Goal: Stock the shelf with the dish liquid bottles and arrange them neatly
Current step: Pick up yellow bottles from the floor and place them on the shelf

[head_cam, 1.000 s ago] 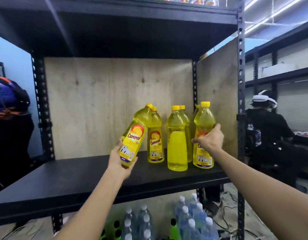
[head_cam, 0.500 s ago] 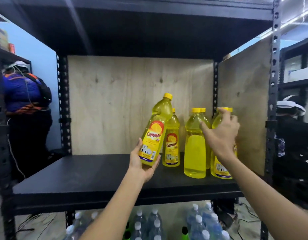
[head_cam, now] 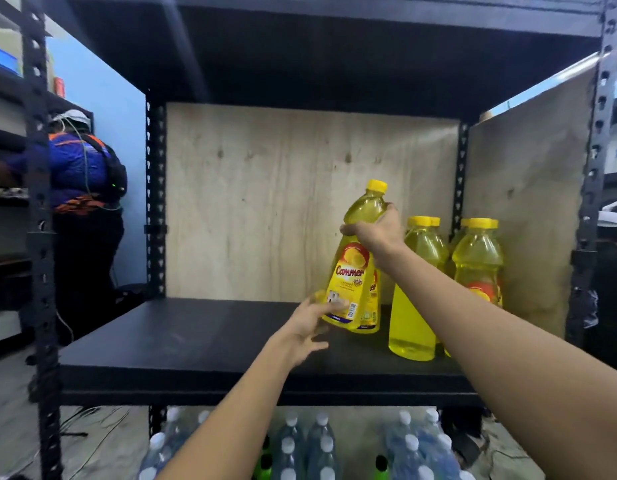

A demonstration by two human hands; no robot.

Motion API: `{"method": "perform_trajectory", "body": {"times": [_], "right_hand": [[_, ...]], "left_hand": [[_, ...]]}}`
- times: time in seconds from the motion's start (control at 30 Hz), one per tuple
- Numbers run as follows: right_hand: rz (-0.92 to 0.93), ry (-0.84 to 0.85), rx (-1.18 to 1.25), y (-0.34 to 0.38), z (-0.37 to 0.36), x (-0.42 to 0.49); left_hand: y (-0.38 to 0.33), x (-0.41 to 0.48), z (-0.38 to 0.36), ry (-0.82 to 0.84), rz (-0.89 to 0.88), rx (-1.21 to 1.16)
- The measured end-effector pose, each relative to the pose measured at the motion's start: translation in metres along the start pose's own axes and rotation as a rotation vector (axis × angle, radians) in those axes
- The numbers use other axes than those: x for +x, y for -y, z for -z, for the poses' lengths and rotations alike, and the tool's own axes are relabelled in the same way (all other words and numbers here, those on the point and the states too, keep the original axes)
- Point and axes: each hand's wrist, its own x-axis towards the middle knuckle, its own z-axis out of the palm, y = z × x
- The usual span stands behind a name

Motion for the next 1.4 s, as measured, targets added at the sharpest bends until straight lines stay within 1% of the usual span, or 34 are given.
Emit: {"method": "perform_trajectory", "body": {"times": [0.07,0.13,0.27,0.33,0.53,0.7,0.83,0.87,0.93,0.97,1.03,1.07,1.1,1.13,1.17,1.23,1.27,1.3,1.33,1.4], "right_hand": [[0.081,-0.023,-0.145,-0.001,-0.004,0.003],[0.098,-0.034,-0.258,-0.004,-0.007,0.003],[0.040,-0.046,-0.332,-0.021,-0.004,0.002],[0.007,-0.040,-0.363,-0.033,-0.003,-0.001],[0.041,0.001,-0.526,-0.046,0.000,-0.004],[-0.021,0.069,-0.558,-0.031,0.005,0.001],[-0.044,0.123,-0.717,-0.009,0.010,-0.003],[-0.022,0.120,-0.761,-0.004,0.013,-0.008],[0.093,0.081,-0.791,0.001,0.021,-0.029],[0.173,0.052,-0.787,-0.002,0.026,-0.047],[0.315,0.021,-0.736,-0.020,0.031,-0.096],[0.346,0.053,-0.697,-0.036,0.032,-0.125],[0.349,0.127,-0.664,-0.058,0.032,-0.159],[0.314,0.230,-0.634,-0.086,0.031,-0.192],[0.245,0.352,-0.619,-0.115,0.029,-0.221],[0.030,0.651,-0.661,-0.179,0.023,-0.282],[-0.095,0.783,-0.686,-0.213,0.018,-0.308],[-0.223,0.884,-0.684,-0.246,0.013,-0.334],[-0.335,0.953,-0.679,-0.276,0.008,-0.355],[-0.510,1.032,-0.683,-0.329,-0.005,-0.395]], "left_hand": [[0.002,0.004,-0.002,-0.046,-0.093,0.298],[0.004,0.009,-0.008,-0.060,-0.132,0.469],[0.005,0.018,-0.024,-0.173,-0.167,0.678],[0.008,0.025,-0.030,-0.199,-0.186,0.751],[0.015,0.034,-0.031,-0.167,-0.198,0.811],[0.014,0.029,-0.033,-0.123,-0.157,0.820],[0.004,0.021,-0.029,-0.045,-0.098,0.857],[0.001,0.017,-0.027,-0.037,-0.089,0.859],[-0.007,-0.004,-0.023,-0.058,-0.125,0.880],[-0.012,-0.022,-0.020,-0.088,-0.178,0.899],[-0.016,-0.066,-0.011,-0.202,-0.376,0.908],[-0.011,-0.090,-0.003,-0.262,-0.494,0.885],[0.002,-0.115,0.006,-0.315,-0.594,0.849],[0.022,-0.139,0.017,-0.370,-0.687,0.815],[0.040,-0.160,0.027,-0.425,-0.765,0.804],[0.096,-0.197,0.055,-0.472,-0.820,0.883],[0.127,-0.208,0.074,-0.457,-0.810,0.997],[0.158,-0.218,0.094,-0.400,-0.766,1.133],[0.187,-0.224,0.114,-0.311,-0.679,1.261],[0.245,-0.233,0.157,-0.128,-0.384,1.435]]}}
